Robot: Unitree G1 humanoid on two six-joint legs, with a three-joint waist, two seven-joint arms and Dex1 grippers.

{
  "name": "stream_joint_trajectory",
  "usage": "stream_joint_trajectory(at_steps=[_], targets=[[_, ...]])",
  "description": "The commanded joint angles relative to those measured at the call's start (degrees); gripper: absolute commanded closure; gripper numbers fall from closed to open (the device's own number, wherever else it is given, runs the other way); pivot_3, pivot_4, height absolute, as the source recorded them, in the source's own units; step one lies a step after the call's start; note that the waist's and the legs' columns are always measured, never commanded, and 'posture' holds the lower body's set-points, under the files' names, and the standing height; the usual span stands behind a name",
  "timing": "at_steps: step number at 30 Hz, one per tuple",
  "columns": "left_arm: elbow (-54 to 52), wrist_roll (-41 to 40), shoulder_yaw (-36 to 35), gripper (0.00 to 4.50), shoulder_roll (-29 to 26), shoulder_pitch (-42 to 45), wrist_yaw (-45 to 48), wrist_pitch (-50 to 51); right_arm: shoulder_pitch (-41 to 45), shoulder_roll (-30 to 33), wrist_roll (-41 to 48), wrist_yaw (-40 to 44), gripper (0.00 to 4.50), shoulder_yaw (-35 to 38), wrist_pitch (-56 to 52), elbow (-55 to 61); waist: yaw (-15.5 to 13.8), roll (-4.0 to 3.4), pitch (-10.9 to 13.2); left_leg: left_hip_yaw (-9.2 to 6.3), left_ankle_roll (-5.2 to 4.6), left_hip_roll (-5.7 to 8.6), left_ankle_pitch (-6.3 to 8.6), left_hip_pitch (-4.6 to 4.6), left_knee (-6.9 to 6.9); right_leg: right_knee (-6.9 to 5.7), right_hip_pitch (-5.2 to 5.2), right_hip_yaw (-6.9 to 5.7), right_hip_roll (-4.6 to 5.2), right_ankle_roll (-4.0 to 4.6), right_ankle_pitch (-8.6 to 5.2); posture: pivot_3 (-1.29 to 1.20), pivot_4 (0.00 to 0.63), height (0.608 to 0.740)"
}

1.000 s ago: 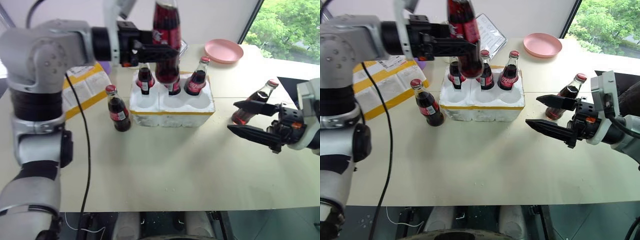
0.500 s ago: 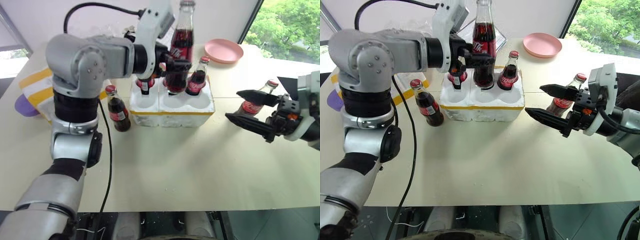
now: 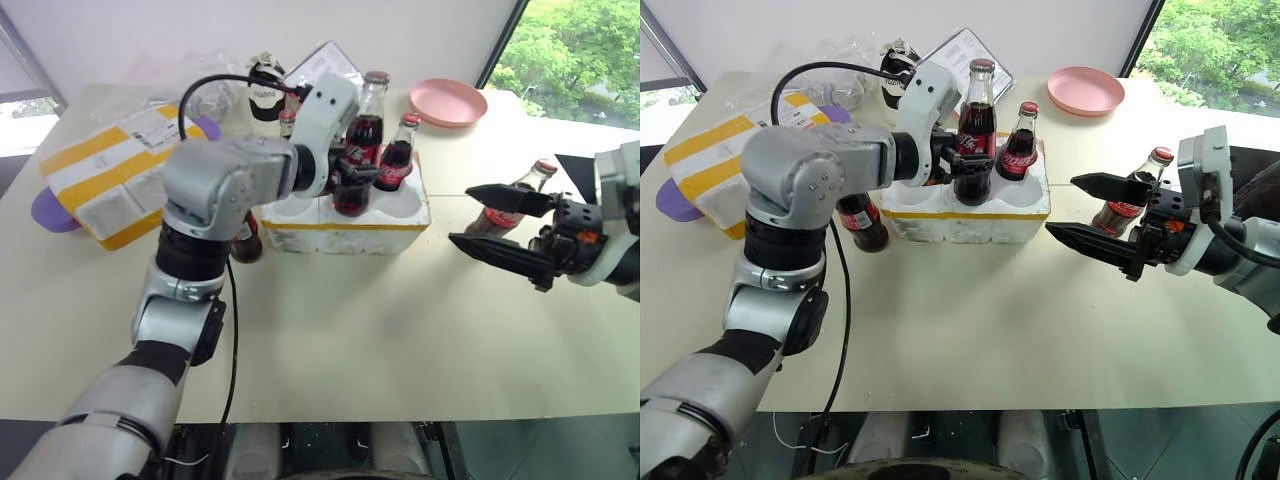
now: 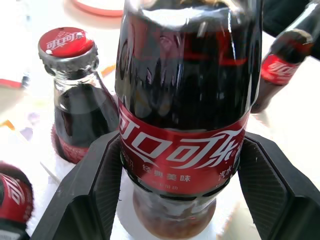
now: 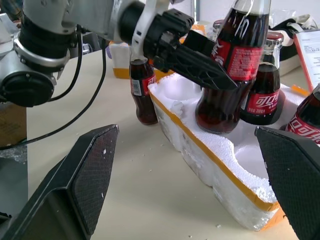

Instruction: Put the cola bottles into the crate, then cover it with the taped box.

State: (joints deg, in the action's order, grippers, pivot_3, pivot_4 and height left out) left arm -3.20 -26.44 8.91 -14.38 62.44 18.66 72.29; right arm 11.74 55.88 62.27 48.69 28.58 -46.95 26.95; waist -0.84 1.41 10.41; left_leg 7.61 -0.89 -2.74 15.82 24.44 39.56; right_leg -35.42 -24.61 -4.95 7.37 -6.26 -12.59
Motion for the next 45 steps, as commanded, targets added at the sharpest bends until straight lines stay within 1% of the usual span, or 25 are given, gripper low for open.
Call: stream_joint_trajectory(at_steps=[1,6,11,13,15,20,24,26,30,33,36,38,40,42,43,44,45], targets=[[-0.12,3.23,0.48,1.74,0.15,0.34,0.05,-6.82,0.1,0.57,1.32,-0.26,0.0,1.91,0.25,1.68,0.0,0.0,0.0,0.0,0.0,0.0,0.0,0.0,0.01,-0.01,0.0,0.0,0.0,0.0,0.0,0.0,0.15,0.74],[2.43,5.04,1.28,1.74,1.82,-0.91,0.99,-11.49,-0.26,0.44,1.62,-0.77,0.0,2.08,0.08,2.08,-0.09,0.01,0.0,-0.03,-0.05,0.0,0.03,0.04,0.08,-0.01,0.0,0.0,0.01,0.0,0.0,0.0,0.15,0.74],[2.23,5.59,1.32,1.74,3.47,-3.86,1.53,-12.76,-0.3,0.69,2.14,-1.31,0.0,2.16,-0.01,2.3,-0.11,0.0,0.0,-0.1,-0.08,0.0,0.05,0.03,0.11,-0.04,0.01,0.0,0.02,0.0,0.0,0.0,0.15,0.74],[1.48,5.54,1.33,0.71,3.75,-4.89,1.51,-12.21,-0.19,0.92,2.33,-1.5,0.0,2.3,-0.12,2.33,-0.2,0.0,-0.01,-0.1,-0.1,0.0,0.06,0.04,0.18,-0.06,0.03,0.0,0.02,0.01,0.0,0.0,0.15,0.74],[0.26,5.31,1.16,0.02,3.6,-5.54,1.67,-11.29,-0.09,1.17,2.29,-1.58,0.0,2.32,-0.16,2.32,-0.11,0.0,-0.01,-0.12,-0.34,-0.01,0.2,0.03,0.27,-0.06,0.07,0.0,0.03,0.01,0.01,0.0,0.15,0.74],[-4.28,3.96,-0.04,0.02,1.26,-5.4,3.52,-9.37,0.61,1.62,2.37,-1.68,0.0,1.88,-0.21,1.71,0.02,-0.02,-0.02,-0.14,-0.36,-0.01,0.21,0.04,0.34,-0.07,0.08,0.0,0.05,0.0,0.01,0.0,0.15,0.74],[-8.93,0.82,-2.34,0.02,-2.16,-3.29,7.24,-7.71,1.46,1.69,2.11,-1.61,0.0,1.02,-0.19,1.13,0.02,-0.02,-0.02,-0.15,-0.34,-0.02,0.21,0.03,0.34,-0.11,0.08,0.0,0.04,0.0,0.01,0.0,0.15,0.74],[-10.53,-1.63,-4.83,0.02,-4.23,-0.96,9.23,-6.08,1.81,1.73,1.94,-1.38,0.0,0.73,-0.22,0.79,-0.01,-0.02,-0.02,-0.15,-0.34,-0.02,0.2,0.04,0.36,-0.11,0.08,0.0,0.04,0.0,0.01,0.0,0.15,0.74],[-10.47,-8.59,-12.37,0.02,-9.62,6.71,13.68,-1.09,2.56,1.7,1.32,-0.75,0.0,-0.29,-0.02,-0.08,0.08,-0.02,-0.01,-0.14,-0.35,-0.02,0.21,0.06,0.38,-0.1,0.08,0.0,0.04,0.0,0.01,0.0,0.15,0.74],[-9.2,-10.99,-15.08,0.02,-15.09,10.39,16.31,1.03,3.08,1.47,0.82,-0.32,0.0,-1.07,0.12,-0.71,0.1,-0.08,-0.05,-0.14,-0.28,-0.02,0.17,0.03,0.37,-0.13,0.08,0.01,0.04,-0.01,0.0,0.0,0.15,0.74],[-7.07,-11.45,-16.39,0.02,-20.98,11.22,18.18,1.86,3.3,1.38,0.35,0.49,0.0,-1.73,0.27,-1.33,0.12,-0.09,-0.05,-0.11,-0.25,-0.03,0.16,0.0,0.36,-0.17,0.09,0.0,0.03,-0.02,-0.01,0.0,0.15,0.74],[-4.88,-8.13,-15.44,0.02,-25.43,9.84,18.33,-2.02,3.64,1.28,-0.01,0.83,0.0,-2.26,0.35,-1.74,0.13,-0.09,-0.04,-0.11,-0.22,-0.03,0.14,-0.01,0.37,-0.2,0.09,0.0,0.03,-0.02,-0.01,0.0,0.15,0.74],[-2.15,-4.63,-14.51,0.02,-29.5,7.61,20.3,-9.21,4.41,1.29,-0.28,1.12,0.0,-2.85,0.33,-2.39,0.12,-0.09,-0.04,-0.09,-0.22,-0.03,0.14,-0.02,0.37,-0.2,0.09,0.0,0.03,-0.02,-0.01,0.0,0.15,0.74],[0.51,-5.96,-16.53,0.02,-33.49,4.95,26.05,-12.53,5.27,1.22,-0.35,1.35,0.0,-3.44,0.21,-2.96,0.14,-0.09,-0.04,-0.07,-0.21,-0.03,0.14,-0.01,0.37,-0.2,0.08,0.0,0.03,-0.01,-0.01,0.0,0.15,0.74],[1.09,-7.26,-17.73,0.02,-36.14,2.56,30.34,-13.83,5.67,1.24,-0.44,1.54,0.0,-3.68,0.17,-3.33,0.16,-0.1,-0.04,-0.04,-0.2,-0.03,0.13,0.0,0.37,-0.19,0.06,0.0,0.03,-0.01,-0.01,0.0,0.15,0.74],[1.32,-8.32,-18.58,0.02,-38.8,-0.11,34.53,-14.98,6.05,1.25,-0.53,1.68,0.0,-3.91,0.12,-3.66,0.18,-0.1,-0.04,-0.02,-0.2,-0.04,0.13,0.0,0.37,-0.19,0.06,0.0,0.03,-0.01,-0.01,0.0,0.15,0.74],[0.86,-9.28,-19.94,0.02,-42.49,-5.36,40.62,-17.16,6.46,1.35,-0.71,1.97,0.0,-4.2,0.06,-4.12,0.23,-0.1,-0.04,0.01,-0.2,-0.04,0.14,0.01,0.37,-0.18,0.04,0.0,0.03,-0.01,-0.01,0.0,0.15,0.74]])
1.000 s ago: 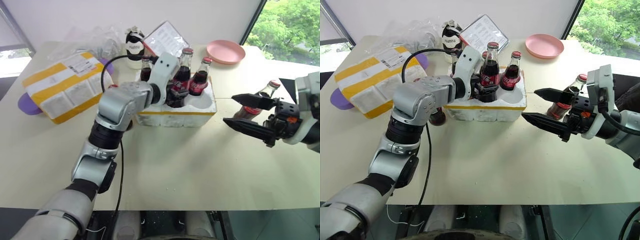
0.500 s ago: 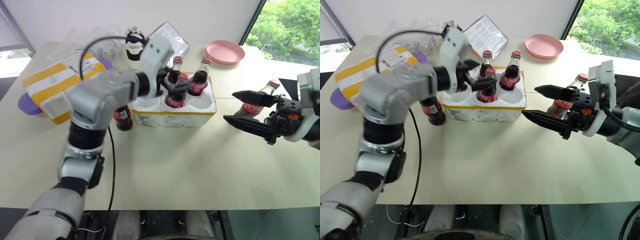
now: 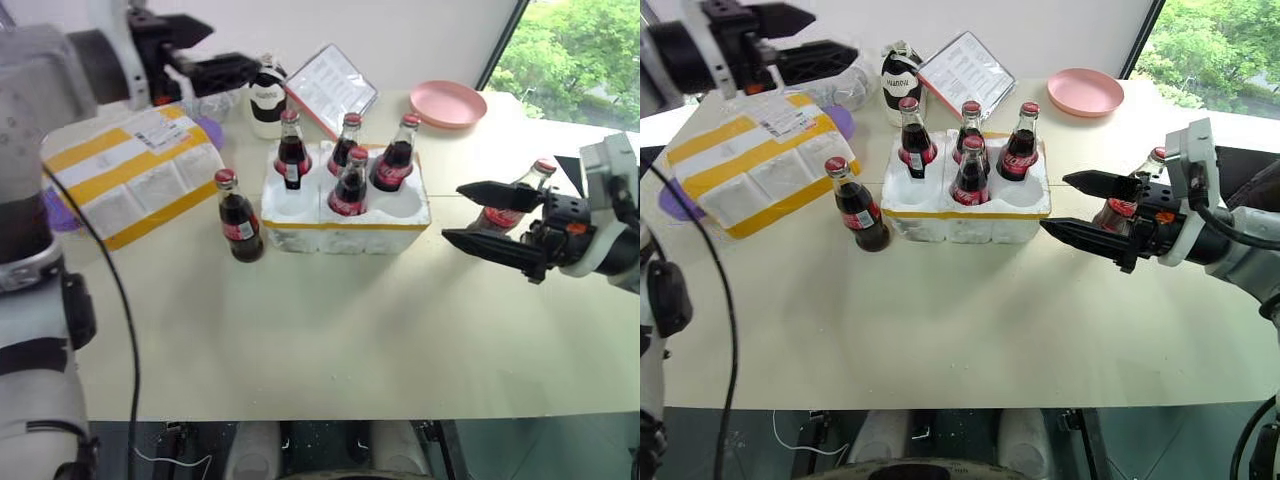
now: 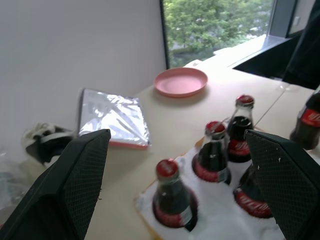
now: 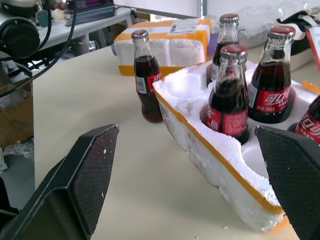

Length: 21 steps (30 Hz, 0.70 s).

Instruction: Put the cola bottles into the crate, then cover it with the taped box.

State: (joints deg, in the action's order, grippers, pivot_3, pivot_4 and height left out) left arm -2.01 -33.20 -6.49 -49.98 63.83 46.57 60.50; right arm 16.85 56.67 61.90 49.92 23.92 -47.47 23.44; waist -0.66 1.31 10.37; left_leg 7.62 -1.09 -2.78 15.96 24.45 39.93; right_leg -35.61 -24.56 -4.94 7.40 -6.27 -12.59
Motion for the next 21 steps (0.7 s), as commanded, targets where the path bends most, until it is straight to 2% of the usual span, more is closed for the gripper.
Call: stream_joint_trajectory(at_steps=[1,3,7,14,21], targets=[[-1.06,-3.4,-6.02,0.02,-10.17,-12.43,18.1,-6.94,1.63,0.7,-0.53,1.08,0.0,0.24,0.57,-1.07,0.29,-0.01,0.01,-0.01,0.01,-0.03,0.0,0.0,0.0,-0.01,-0.01,0.0,0.0,0.01,0.0,0.0,0.15,0.74],[-1.89,-4.75,-8.63,0.02,-13.77,-20.97,24.37,-9.6,2.07,0.8,-0.81,1.59,0.0,-0.03,0.48,-1.74,0.65,-0.03,0.04,0.03,0.02,-0.05,0.01,-0.01,-0.1,0.01,-0.09,0.02,0.01,0.01,0.0,0.0,0.15,0.74],[-2.77,-5.52,-12.28,0.02,-14.7,-31.08,28.33,-13.7,2.75,0.74,-0.94,2.05,0.0,-0.37,0.07,-2.78,-0.26,-0.03,0.05,0.0,0.03,-0.08,0.01,0.05,-0.07,0.01,-0.09,-0.01,0.02,0.05,-0.02,0.0,0.15,0.74],[-4.05,-1.7,-9.94,0.02,-8.66,-37.95,24.52,-23.13,3.3,0.71,-1.03,2.26,0.0,-0.65,-0.27,-3.21,-0.02,-0.08,0.03,0.0,-0.17,0.03,0.13,0.06,0.0,0.15,0.03,-0.01,0.23,0.21,-0.1,0.0,0.15,0.74],[-1.11,4.81,-3.36,0.02,-0.61,-37.75,17.74,-30.11,2.39,1.51,-0.16,2.2,0.0,0.75,-1.43,-1.97,-0.04,-0.09,0.02,0.03,-0.16,0.03,0.13,0.04,-0.01,0.11,0.01,-0.01,0.18,0.02,0.0,0.0,0.15,0.74]])
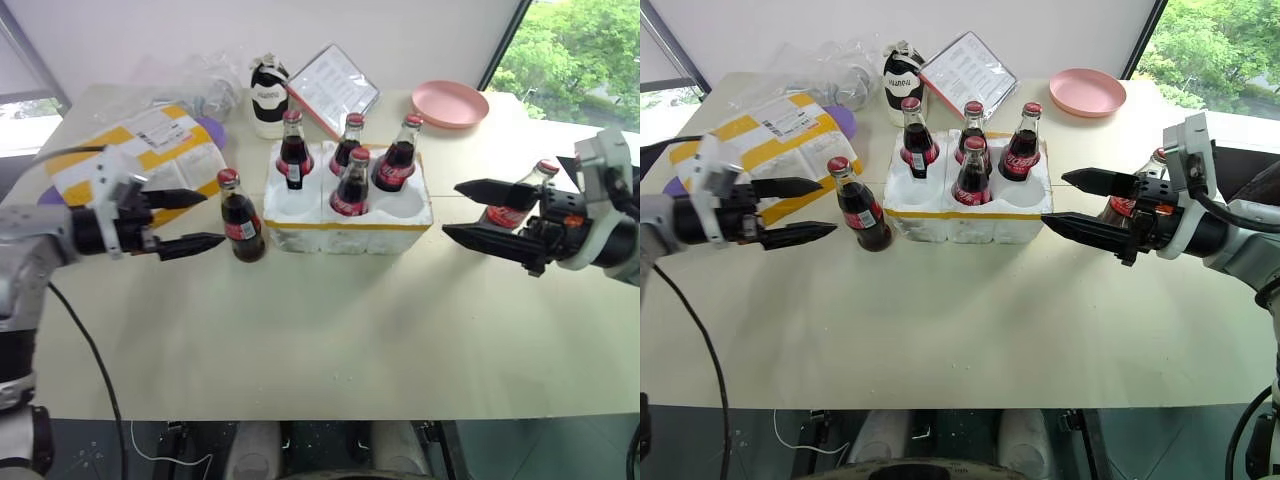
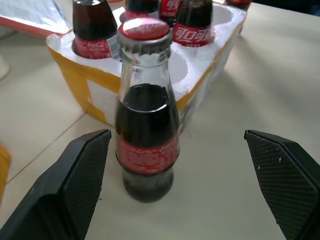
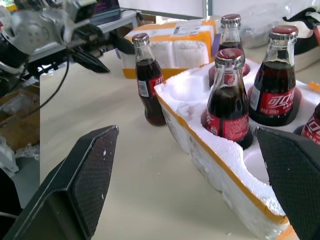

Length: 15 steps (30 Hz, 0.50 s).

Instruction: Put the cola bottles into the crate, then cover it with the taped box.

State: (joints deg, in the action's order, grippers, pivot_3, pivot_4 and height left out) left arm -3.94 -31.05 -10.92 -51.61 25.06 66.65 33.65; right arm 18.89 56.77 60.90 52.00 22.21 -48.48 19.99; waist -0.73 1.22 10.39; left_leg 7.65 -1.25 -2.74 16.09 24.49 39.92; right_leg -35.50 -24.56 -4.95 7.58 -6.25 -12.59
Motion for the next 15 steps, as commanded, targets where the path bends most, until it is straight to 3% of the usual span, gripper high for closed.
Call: stream_joint_trajectory(at_steps=[1,15], targets=[[1.27,3.23,1.55,0.02,1.47,1.15,-2.78,-3.9,0.21,1.57,1.06,0.14,0.0,2.74,-0.64,1.73,0.03,0.0,0.0,0.01,-0.01,0.0,0.01,0.0,0.0,0.02,0.0,0.0,0.01,0.0,0.0,0.0,0.15,0.74],[10.18,5.93,6.29,0.02,8.16,5.17,-2.78,-6.75,-4.45,4.28,5.45,2.75,0.0,7.89,-3.71,7.25,0.0,0.0,0.0,-0.02,-0.25,-0.03,0.14,-0.01,0.02,0.01,0.01,0.0,0.02,0.0,0.01,0.0,0.15,0.74]])
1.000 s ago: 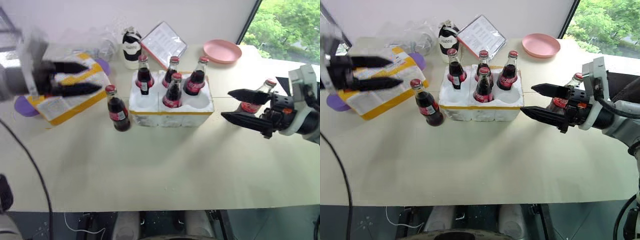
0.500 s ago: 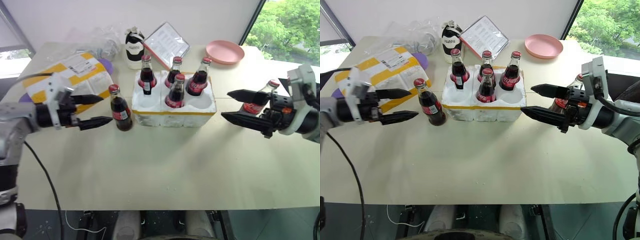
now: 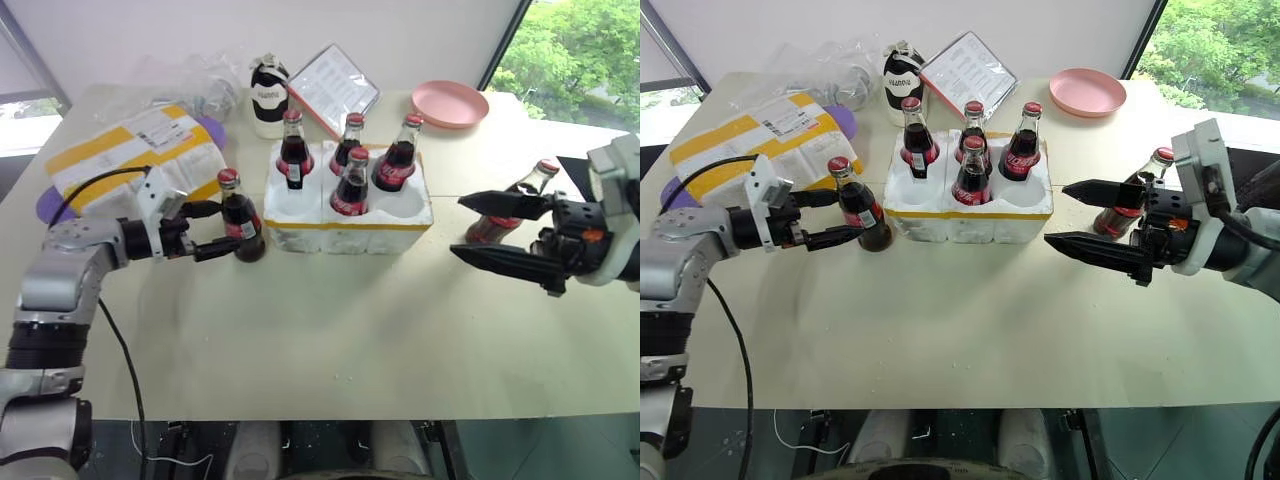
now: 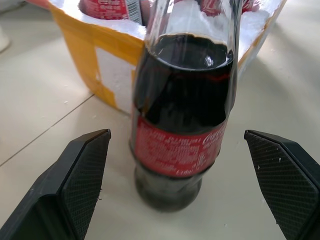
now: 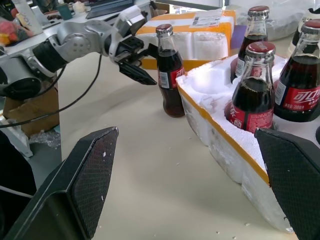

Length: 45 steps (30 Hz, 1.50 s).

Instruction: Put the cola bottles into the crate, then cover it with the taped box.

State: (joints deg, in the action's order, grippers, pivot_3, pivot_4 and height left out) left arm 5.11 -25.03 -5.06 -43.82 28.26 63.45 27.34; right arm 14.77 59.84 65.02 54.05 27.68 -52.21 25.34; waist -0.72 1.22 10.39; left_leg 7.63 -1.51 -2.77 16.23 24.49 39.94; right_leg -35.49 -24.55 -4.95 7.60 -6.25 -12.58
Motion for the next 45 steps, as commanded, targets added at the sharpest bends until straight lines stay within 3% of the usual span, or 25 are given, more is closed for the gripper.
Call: stream_joint_trajectory(at_steps=[1,12,15,17,26,32,38,45], targets=[[1.88,0.45,0.9,0.02,0.81,2.3,0.44,-0.9,-0.53,1.28,1.42,0.86,0.0,2.54,0.07,2.09,0.01,0.0,0.0,0.0,0.0,0.0,0.0,0.0,0.0,-0.01,0.0,0.0,0.0,0.0,0.0,0.0,0.15,0.74],[5.84,1.61,3.17,0.02,4.44,4.36,0.34,-1.56,-0.24,1.03,0.86,0.69,0.0,1.69,0.96,2.13,0.0,0.0,0.0,-0.01,-0.01,0.0,0.0,0.0,0.01,-0.01,0.0,0.0,0.01,0.0,0.0,0.0,0.15,0.74],[6.22,1.15,2.55,0.85,4.96,4.59,0.02,-1.06,-0.14,0.82,0.78,0.57,0.0,1.47,1.12,1.99,0.0,0.0,0.0,-0.02,-0.01,0.0,0.0,0.0,0.01,-0.02,0.0,0.0,0.0,0.0,0.0,0.0,0.15,0.74],[5.69,0.79,2.43,1.69,4.7,4.48,0.33,-0.48,-0.39,0.59,0.3,0.84,0.0,1.26,1.48,1.68,-0.03,0.0,0.0,-0.01,-0.01,0.0,0.0,0.0,0.01,-0.01,0.0,0.0,0.01,0.0,0.0,0.0,0.15,0.74],[-0.04,-4.24,-0.65,1.68,-2.66,6.81,4.55,8.16,-1.68,-0.15,-1.28,1.87,0.0,1.4,2.62,0.87,0.28,0.02,0.02,-0.01,-0.02,-0.03,0.01,0.0,0.0,-0.02,-0.04,0.0,-0.01,0.0,0.0,0.0,0.15,0.74],[0.5,-8.69,-0.32,1.68,-9.25,17.8,11.45,14.89,-2.06,-0.33,-2.32,1.95,0.0,1.16,3.14,0.55,-0.35,0.09,0.08,-0.05,-0.01,0.0,0.0,0.12,0.03,-0.01,-0.07,-0.02,-0.02,0.01,-0.01,0.0,0.15,0.74],[8.77,-9.04,1.38,1.68,-2.42,32.45,10.12,15.79,-2.5,-0.48,-2.99,1.37,0.0,1.04,3.6,0.73,-0.63,0.08,0.07,-0.01,0.06,0.1,-0.05,0.14,0.12,0.1,0.03,-0.01,0.01,-0.04,0.01,0.0,0.15,0.74],[20.04,-1.02,7.3,1.68,5.53,36.25,11.12,5.63,-4.32,-1.13,-2.25,-0.89,0.0,2.71,3.27,2.21,-0.01,0.1,0.09,0.08,0.2,0.09,-0.13,0.13,0.09,0.05,0.01,-0.02,-0.08,-0.1,0.03,0.0,0.15,0.74]])
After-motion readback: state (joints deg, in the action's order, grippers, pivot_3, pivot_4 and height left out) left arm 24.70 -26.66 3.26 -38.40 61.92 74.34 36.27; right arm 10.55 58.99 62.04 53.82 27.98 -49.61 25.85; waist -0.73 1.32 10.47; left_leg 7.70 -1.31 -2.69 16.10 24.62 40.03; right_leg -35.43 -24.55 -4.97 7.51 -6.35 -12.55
